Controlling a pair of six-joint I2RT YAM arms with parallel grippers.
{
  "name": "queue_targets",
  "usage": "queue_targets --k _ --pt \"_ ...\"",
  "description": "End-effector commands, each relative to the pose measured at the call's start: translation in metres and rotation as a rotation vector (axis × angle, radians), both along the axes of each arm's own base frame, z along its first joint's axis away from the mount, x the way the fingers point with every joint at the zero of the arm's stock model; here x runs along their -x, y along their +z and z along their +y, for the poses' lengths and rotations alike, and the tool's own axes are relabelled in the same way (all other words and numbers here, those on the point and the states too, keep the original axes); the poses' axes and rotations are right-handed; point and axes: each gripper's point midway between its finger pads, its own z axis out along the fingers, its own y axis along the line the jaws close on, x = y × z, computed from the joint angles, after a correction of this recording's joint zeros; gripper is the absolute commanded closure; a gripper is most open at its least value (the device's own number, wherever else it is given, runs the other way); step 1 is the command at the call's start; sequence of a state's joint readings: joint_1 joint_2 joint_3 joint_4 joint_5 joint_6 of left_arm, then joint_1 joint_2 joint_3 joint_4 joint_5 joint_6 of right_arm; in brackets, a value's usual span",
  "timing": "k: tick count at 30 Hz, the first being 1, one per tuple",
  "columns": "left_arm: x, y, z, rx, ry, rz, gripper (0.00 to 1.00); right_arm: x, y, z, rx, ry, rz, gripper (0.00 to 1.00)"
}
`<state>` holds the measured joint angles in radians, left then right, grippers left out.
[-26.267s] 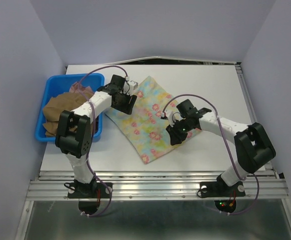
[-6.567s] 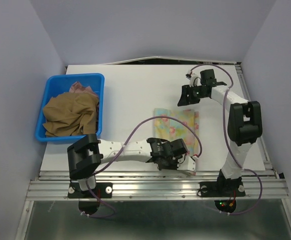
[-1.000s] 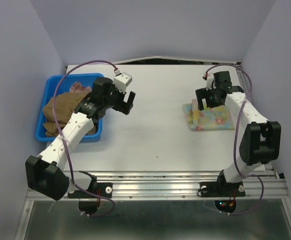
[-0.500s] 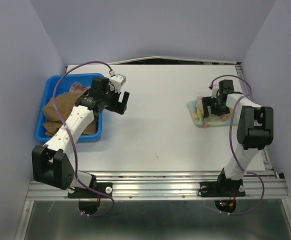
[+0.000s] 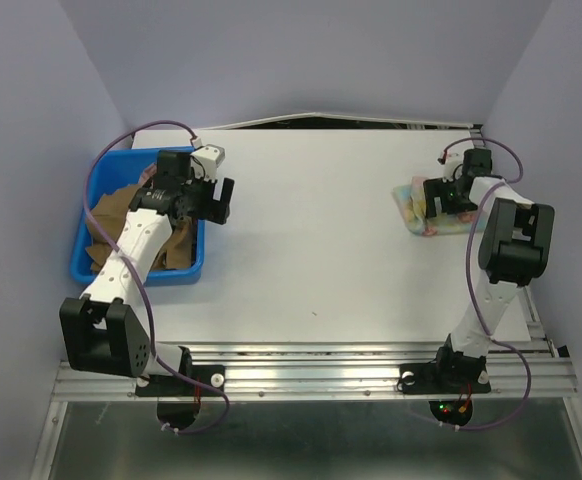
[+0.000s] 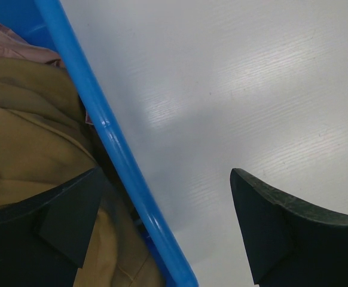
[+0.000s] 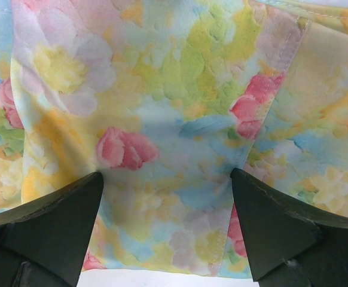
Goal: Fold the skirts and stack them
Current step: Neatly place the folded skirt to the corner, then grab the skirt from the pile
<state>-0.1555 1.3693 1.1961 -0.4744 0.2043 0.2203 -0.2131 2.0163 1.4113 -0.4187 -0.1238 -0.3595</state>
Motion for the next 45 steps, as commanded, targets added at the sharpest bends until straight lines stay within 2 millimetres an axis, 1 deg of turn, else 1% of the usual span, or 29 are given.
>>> queue_targets --k 1,4,7,10,11,14,15,16,17,18,19,21,22,24,26,28,29,30,31,34,35,36,38,39,40,41,43,44,45 --pt "-0.002 0.042 0.007 0.007 -0.002 -0.105 0.02 0.026 -0.042 -0.023 0.052 -0.015 0.15 0.07" --pt "-0.002 0.046 0.015 0.017 0.022 -0.095 0.02 0.024 -0.042 -0.026 0.055 -0.034 0.161 0.07" --pt "-0.002 0.056 0.021 0.023 0.045 -0.101 0.02 0.022 -0.04 -0.033 0.064 -0.052 0.165 0.07" --pt "0.0 0.07 0.028 0.021 0.06 -0.123 0.02 0.017 -0.03 -0.029 0.044 -0.04 0.139 0.03" --pt "0.0 0.08 0.032 0.017 0.071 -0.138 0.02 0.014 -0.02 -0.027 0.037 -0.038 0.117 0.02" --pt "0.003 0.096 0.042 -0.002 0.08 -0.141 0.02 -0.008 0.02 -0.024 0.01 -0.019 0.03 0.0" --pt "0.003 0.099 0.049 -0.01 0.091 -0.137 0.02 -0.017 0.041 -0.021 -0.003 -0.01 -0.015 0.0" --pt "0.006 0.107 0.053 -0.026 0.087 -0.137 0.02 -0.032 0.072 -0.022 -0.007 -0.018 -0.081 0.0" --pt "0.004 0.113 0.053 -0.026 0.087 -0.152 0.02 -0.039 0.089 -0.022 -0.011 -0.012 -0.12 0.0" --pt "0.007 0.112 0.066 -0.046 0.111 -0.137 0.02 -0.045 0.11 -0.017 -0.034 -0.001 -0.161 0.0" --pt "0.008 0.114 0.072 -0.057 0.121 -0.133 0.02 -0.054 0.138 -0.016 -0.037 0.005 -0.21 0.0" --pt "0.012 0.112 0.083 -0.078 0.136 -0.103 0.02 -0.061 0.164 -0.008 -0.058 0.024 -0.245 0.0" --pt "0.015 0.107 0.095 -0.1 0.144 -0.079 0.02 -0.064 0.183 0.003 -0.088 0.044 -0.267 0.0" --pt "0.019 0.1 0.107 -0.118 0.15 -0.058 0.02 -0.061 0.196 0.016 -0.129 0.067 -0.273 0.0" --pt "0.023 0.09 0.125 -0.154 0.157 -0.035 0.02 -0.05 0.21 0.04 -0.186 0.123 -0.276 0.0" --pt "0.026 0.073 0.136 -0.162 0.165 0.01 0.02 -0.038 0.207 0.061 -0.215 0.167 -0.252 0.0" --pt "0.027 0.061 0.145 -0.171 0.167 0.046 0.02 -0.032 0.217 0.079 -0.215 0.205 -0.271 0.0" --pt "0.026 0.056 0.149 -0.171 0.171 0.056 0.02 -0.024 0.206 0.089 -0.23 0.216 -0.24 0.0" --pt "0.024 0.043 0.154 -0.171 0.17 0.089 0.02 -0.02 0.206 0.11 -0.252 0.249 -0.236 0.0" --pt "0.019 0.023 0.165 -0.186 0.176 0.133 0.02 -0.001 0.192 0.14 -0.296 0.268 -0.19 0.0" --pt "0.011 0.008 0.171 -0.194 0.179 0.146 0.02 0.001 0.19 0.148 -0.307 0.277 -0.19 0.0" --pt "0.009 0.001 0.174 -0.203 0.18 0.153 0.02 0.007 0.186 0.162 -0.322 0.294 -0.175 0.0" --pt "0.003 -0.014 0.179 -0.217 0.17 0.175 0.02 0.02 0.179 0.174 -0.349 0.293 -0.15 0.0" --pt "-0.001 -0.029 0.182 -0.226 0.157 0.196 0.02 0.026 0.177 0.183 -0.357 0.304 -0.138 0.0" --pt "-0.003 -0.037 0.184 -0.228 0.152 0.21 0.02 0.031 0.18 0.184 -0.371 0.292 -0.139 0.0" --pt "-0.006 -0.052 0.184 -0.222 0.138 0.23 0.02 0.038 0.175 0.19 -0.378 0.301 -0.122 0.0" --pt "-0.009 -0.064 0.184 -0.219 0.123 0.245 0.07 0.047 0.172 0.194 -0.383 0.311 -0.106 0.0" --pt "-0.011 -0.072 0.183 -0.206 0.114 0.253 0.19 0.053 0.17 0.197 -0.381 0.315 -0.091 0.0" --pt "-0.011 -0.073 0.181 -0.196 0.106 0.256 0.31 0.057 0.17 0.196 -0.38 0.311 -0.086 0.0"
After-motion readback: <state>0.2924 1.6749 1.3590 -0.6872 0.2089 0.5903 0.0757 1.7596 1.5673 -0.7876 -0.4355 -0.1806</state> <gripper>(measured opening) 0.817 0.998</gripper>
